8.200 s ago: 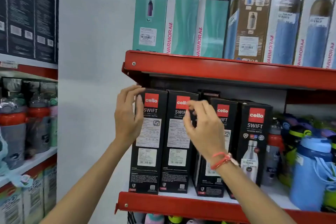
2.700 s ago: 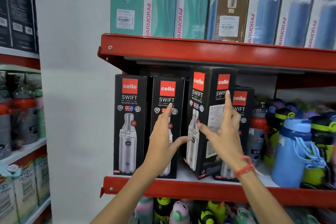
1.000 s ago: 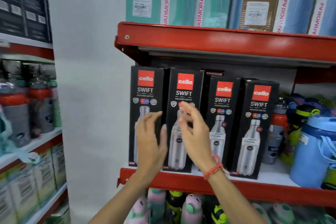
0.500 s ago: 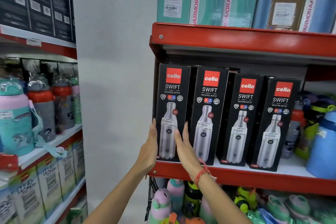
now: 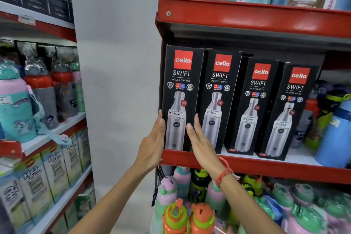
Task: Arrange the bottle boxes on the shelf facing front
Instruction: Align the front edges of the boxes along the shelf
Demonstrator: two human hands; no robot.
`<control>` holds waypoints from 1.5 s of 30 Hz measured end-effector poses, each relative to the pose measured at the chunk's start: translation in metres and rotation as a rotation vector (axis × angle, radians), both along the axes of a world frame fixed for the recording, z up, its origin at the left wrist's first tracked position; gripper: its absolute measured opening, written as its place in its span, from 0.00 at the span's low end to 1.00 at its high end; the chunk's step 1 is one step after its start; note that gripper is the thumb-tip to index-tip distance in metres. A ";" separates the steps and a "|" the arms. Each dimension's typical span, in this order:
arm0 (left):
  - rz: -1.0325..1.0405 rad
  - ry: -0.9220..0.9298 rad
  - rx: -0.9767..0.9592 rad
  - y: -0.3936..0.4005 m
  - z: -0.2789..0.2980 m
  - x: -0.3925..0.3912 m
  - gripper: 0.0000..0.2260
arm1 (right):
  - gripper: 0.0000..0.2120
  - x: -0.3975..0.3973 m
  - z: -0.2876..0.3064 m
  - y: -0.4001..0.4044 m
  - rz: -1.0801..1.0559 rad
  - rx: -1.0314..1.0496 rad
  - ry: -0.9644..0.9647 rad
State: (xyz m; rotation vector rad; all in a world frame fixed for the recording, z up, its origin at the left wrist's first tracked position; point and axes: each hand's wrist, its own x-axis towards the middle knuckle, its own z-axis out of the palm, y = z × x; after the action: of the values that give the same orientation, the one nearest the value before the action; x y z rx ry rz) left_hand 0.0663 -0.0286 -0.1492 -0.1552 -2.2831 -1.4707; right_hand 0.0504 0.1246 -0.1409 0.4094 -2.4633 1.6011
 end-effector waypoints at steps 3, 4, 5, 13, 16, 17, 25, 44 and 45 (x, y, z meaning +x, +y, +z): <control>0.260 0.233 -0.008 0.017 -0.002 0.008 0.24 | 0.24 -0.001 -0.002 0.018 -0.230 -0.135 0.163; 0.312 0.356 0.024 0.025 0.000 0.009 0.19 | 0.22 -0.002 -0.002 0.027 -0.310 -0.168 0.225; 0.318 0.452 0.052 0.034 0.004 0.009 0.15 | 0.20 -0.004 -0.002 0.035 -0.362 -0.178 0.267; -0.172 0.037 0.113 0.117 -0.008 -0.012 0.35 | 0.30 -0.021 -0.011 0.077 -0.153 -0.173 0.029; -0.157 -0.114 0.218 0.123 -0.008 -0.023 0.37 | 0.30 -0.023 -0.008 0.084 -0.047 -0.127 -0.055; -0.157 -0.130 0.227 0.121 -0.007 -0.025 0.37 | 0.30 -0.023 -0.006 0.086 -0.029 -0.099 -0.071; -0.117 -0.124 0.247 0.110 -0.007 -0.010 0.28 | 0.31 -0.006 -0.006 0.101 -0.001 0.015 -0.058; -0.239 0.042 0.042 0.199 -0.001 0.001 0.25 | 0.30 -0.019 -0.008 0.171 -0.236 -0.101 -0.008; -0.253 -0.015 0.065 0.209 -0.004 -0.004 0.28 | 0.31 -0.021 -0.009 0.173 -0.220 -0.097 -0.033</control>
State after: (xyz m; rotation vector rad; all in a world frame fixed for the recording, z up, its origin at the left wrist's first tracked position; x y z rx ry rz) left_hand 0.0627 0.1799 -0.1529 -0.4290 -2.2908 -1.6725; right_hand 0.0290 0.2977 -0.1497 0.0941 -2.3471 1.6372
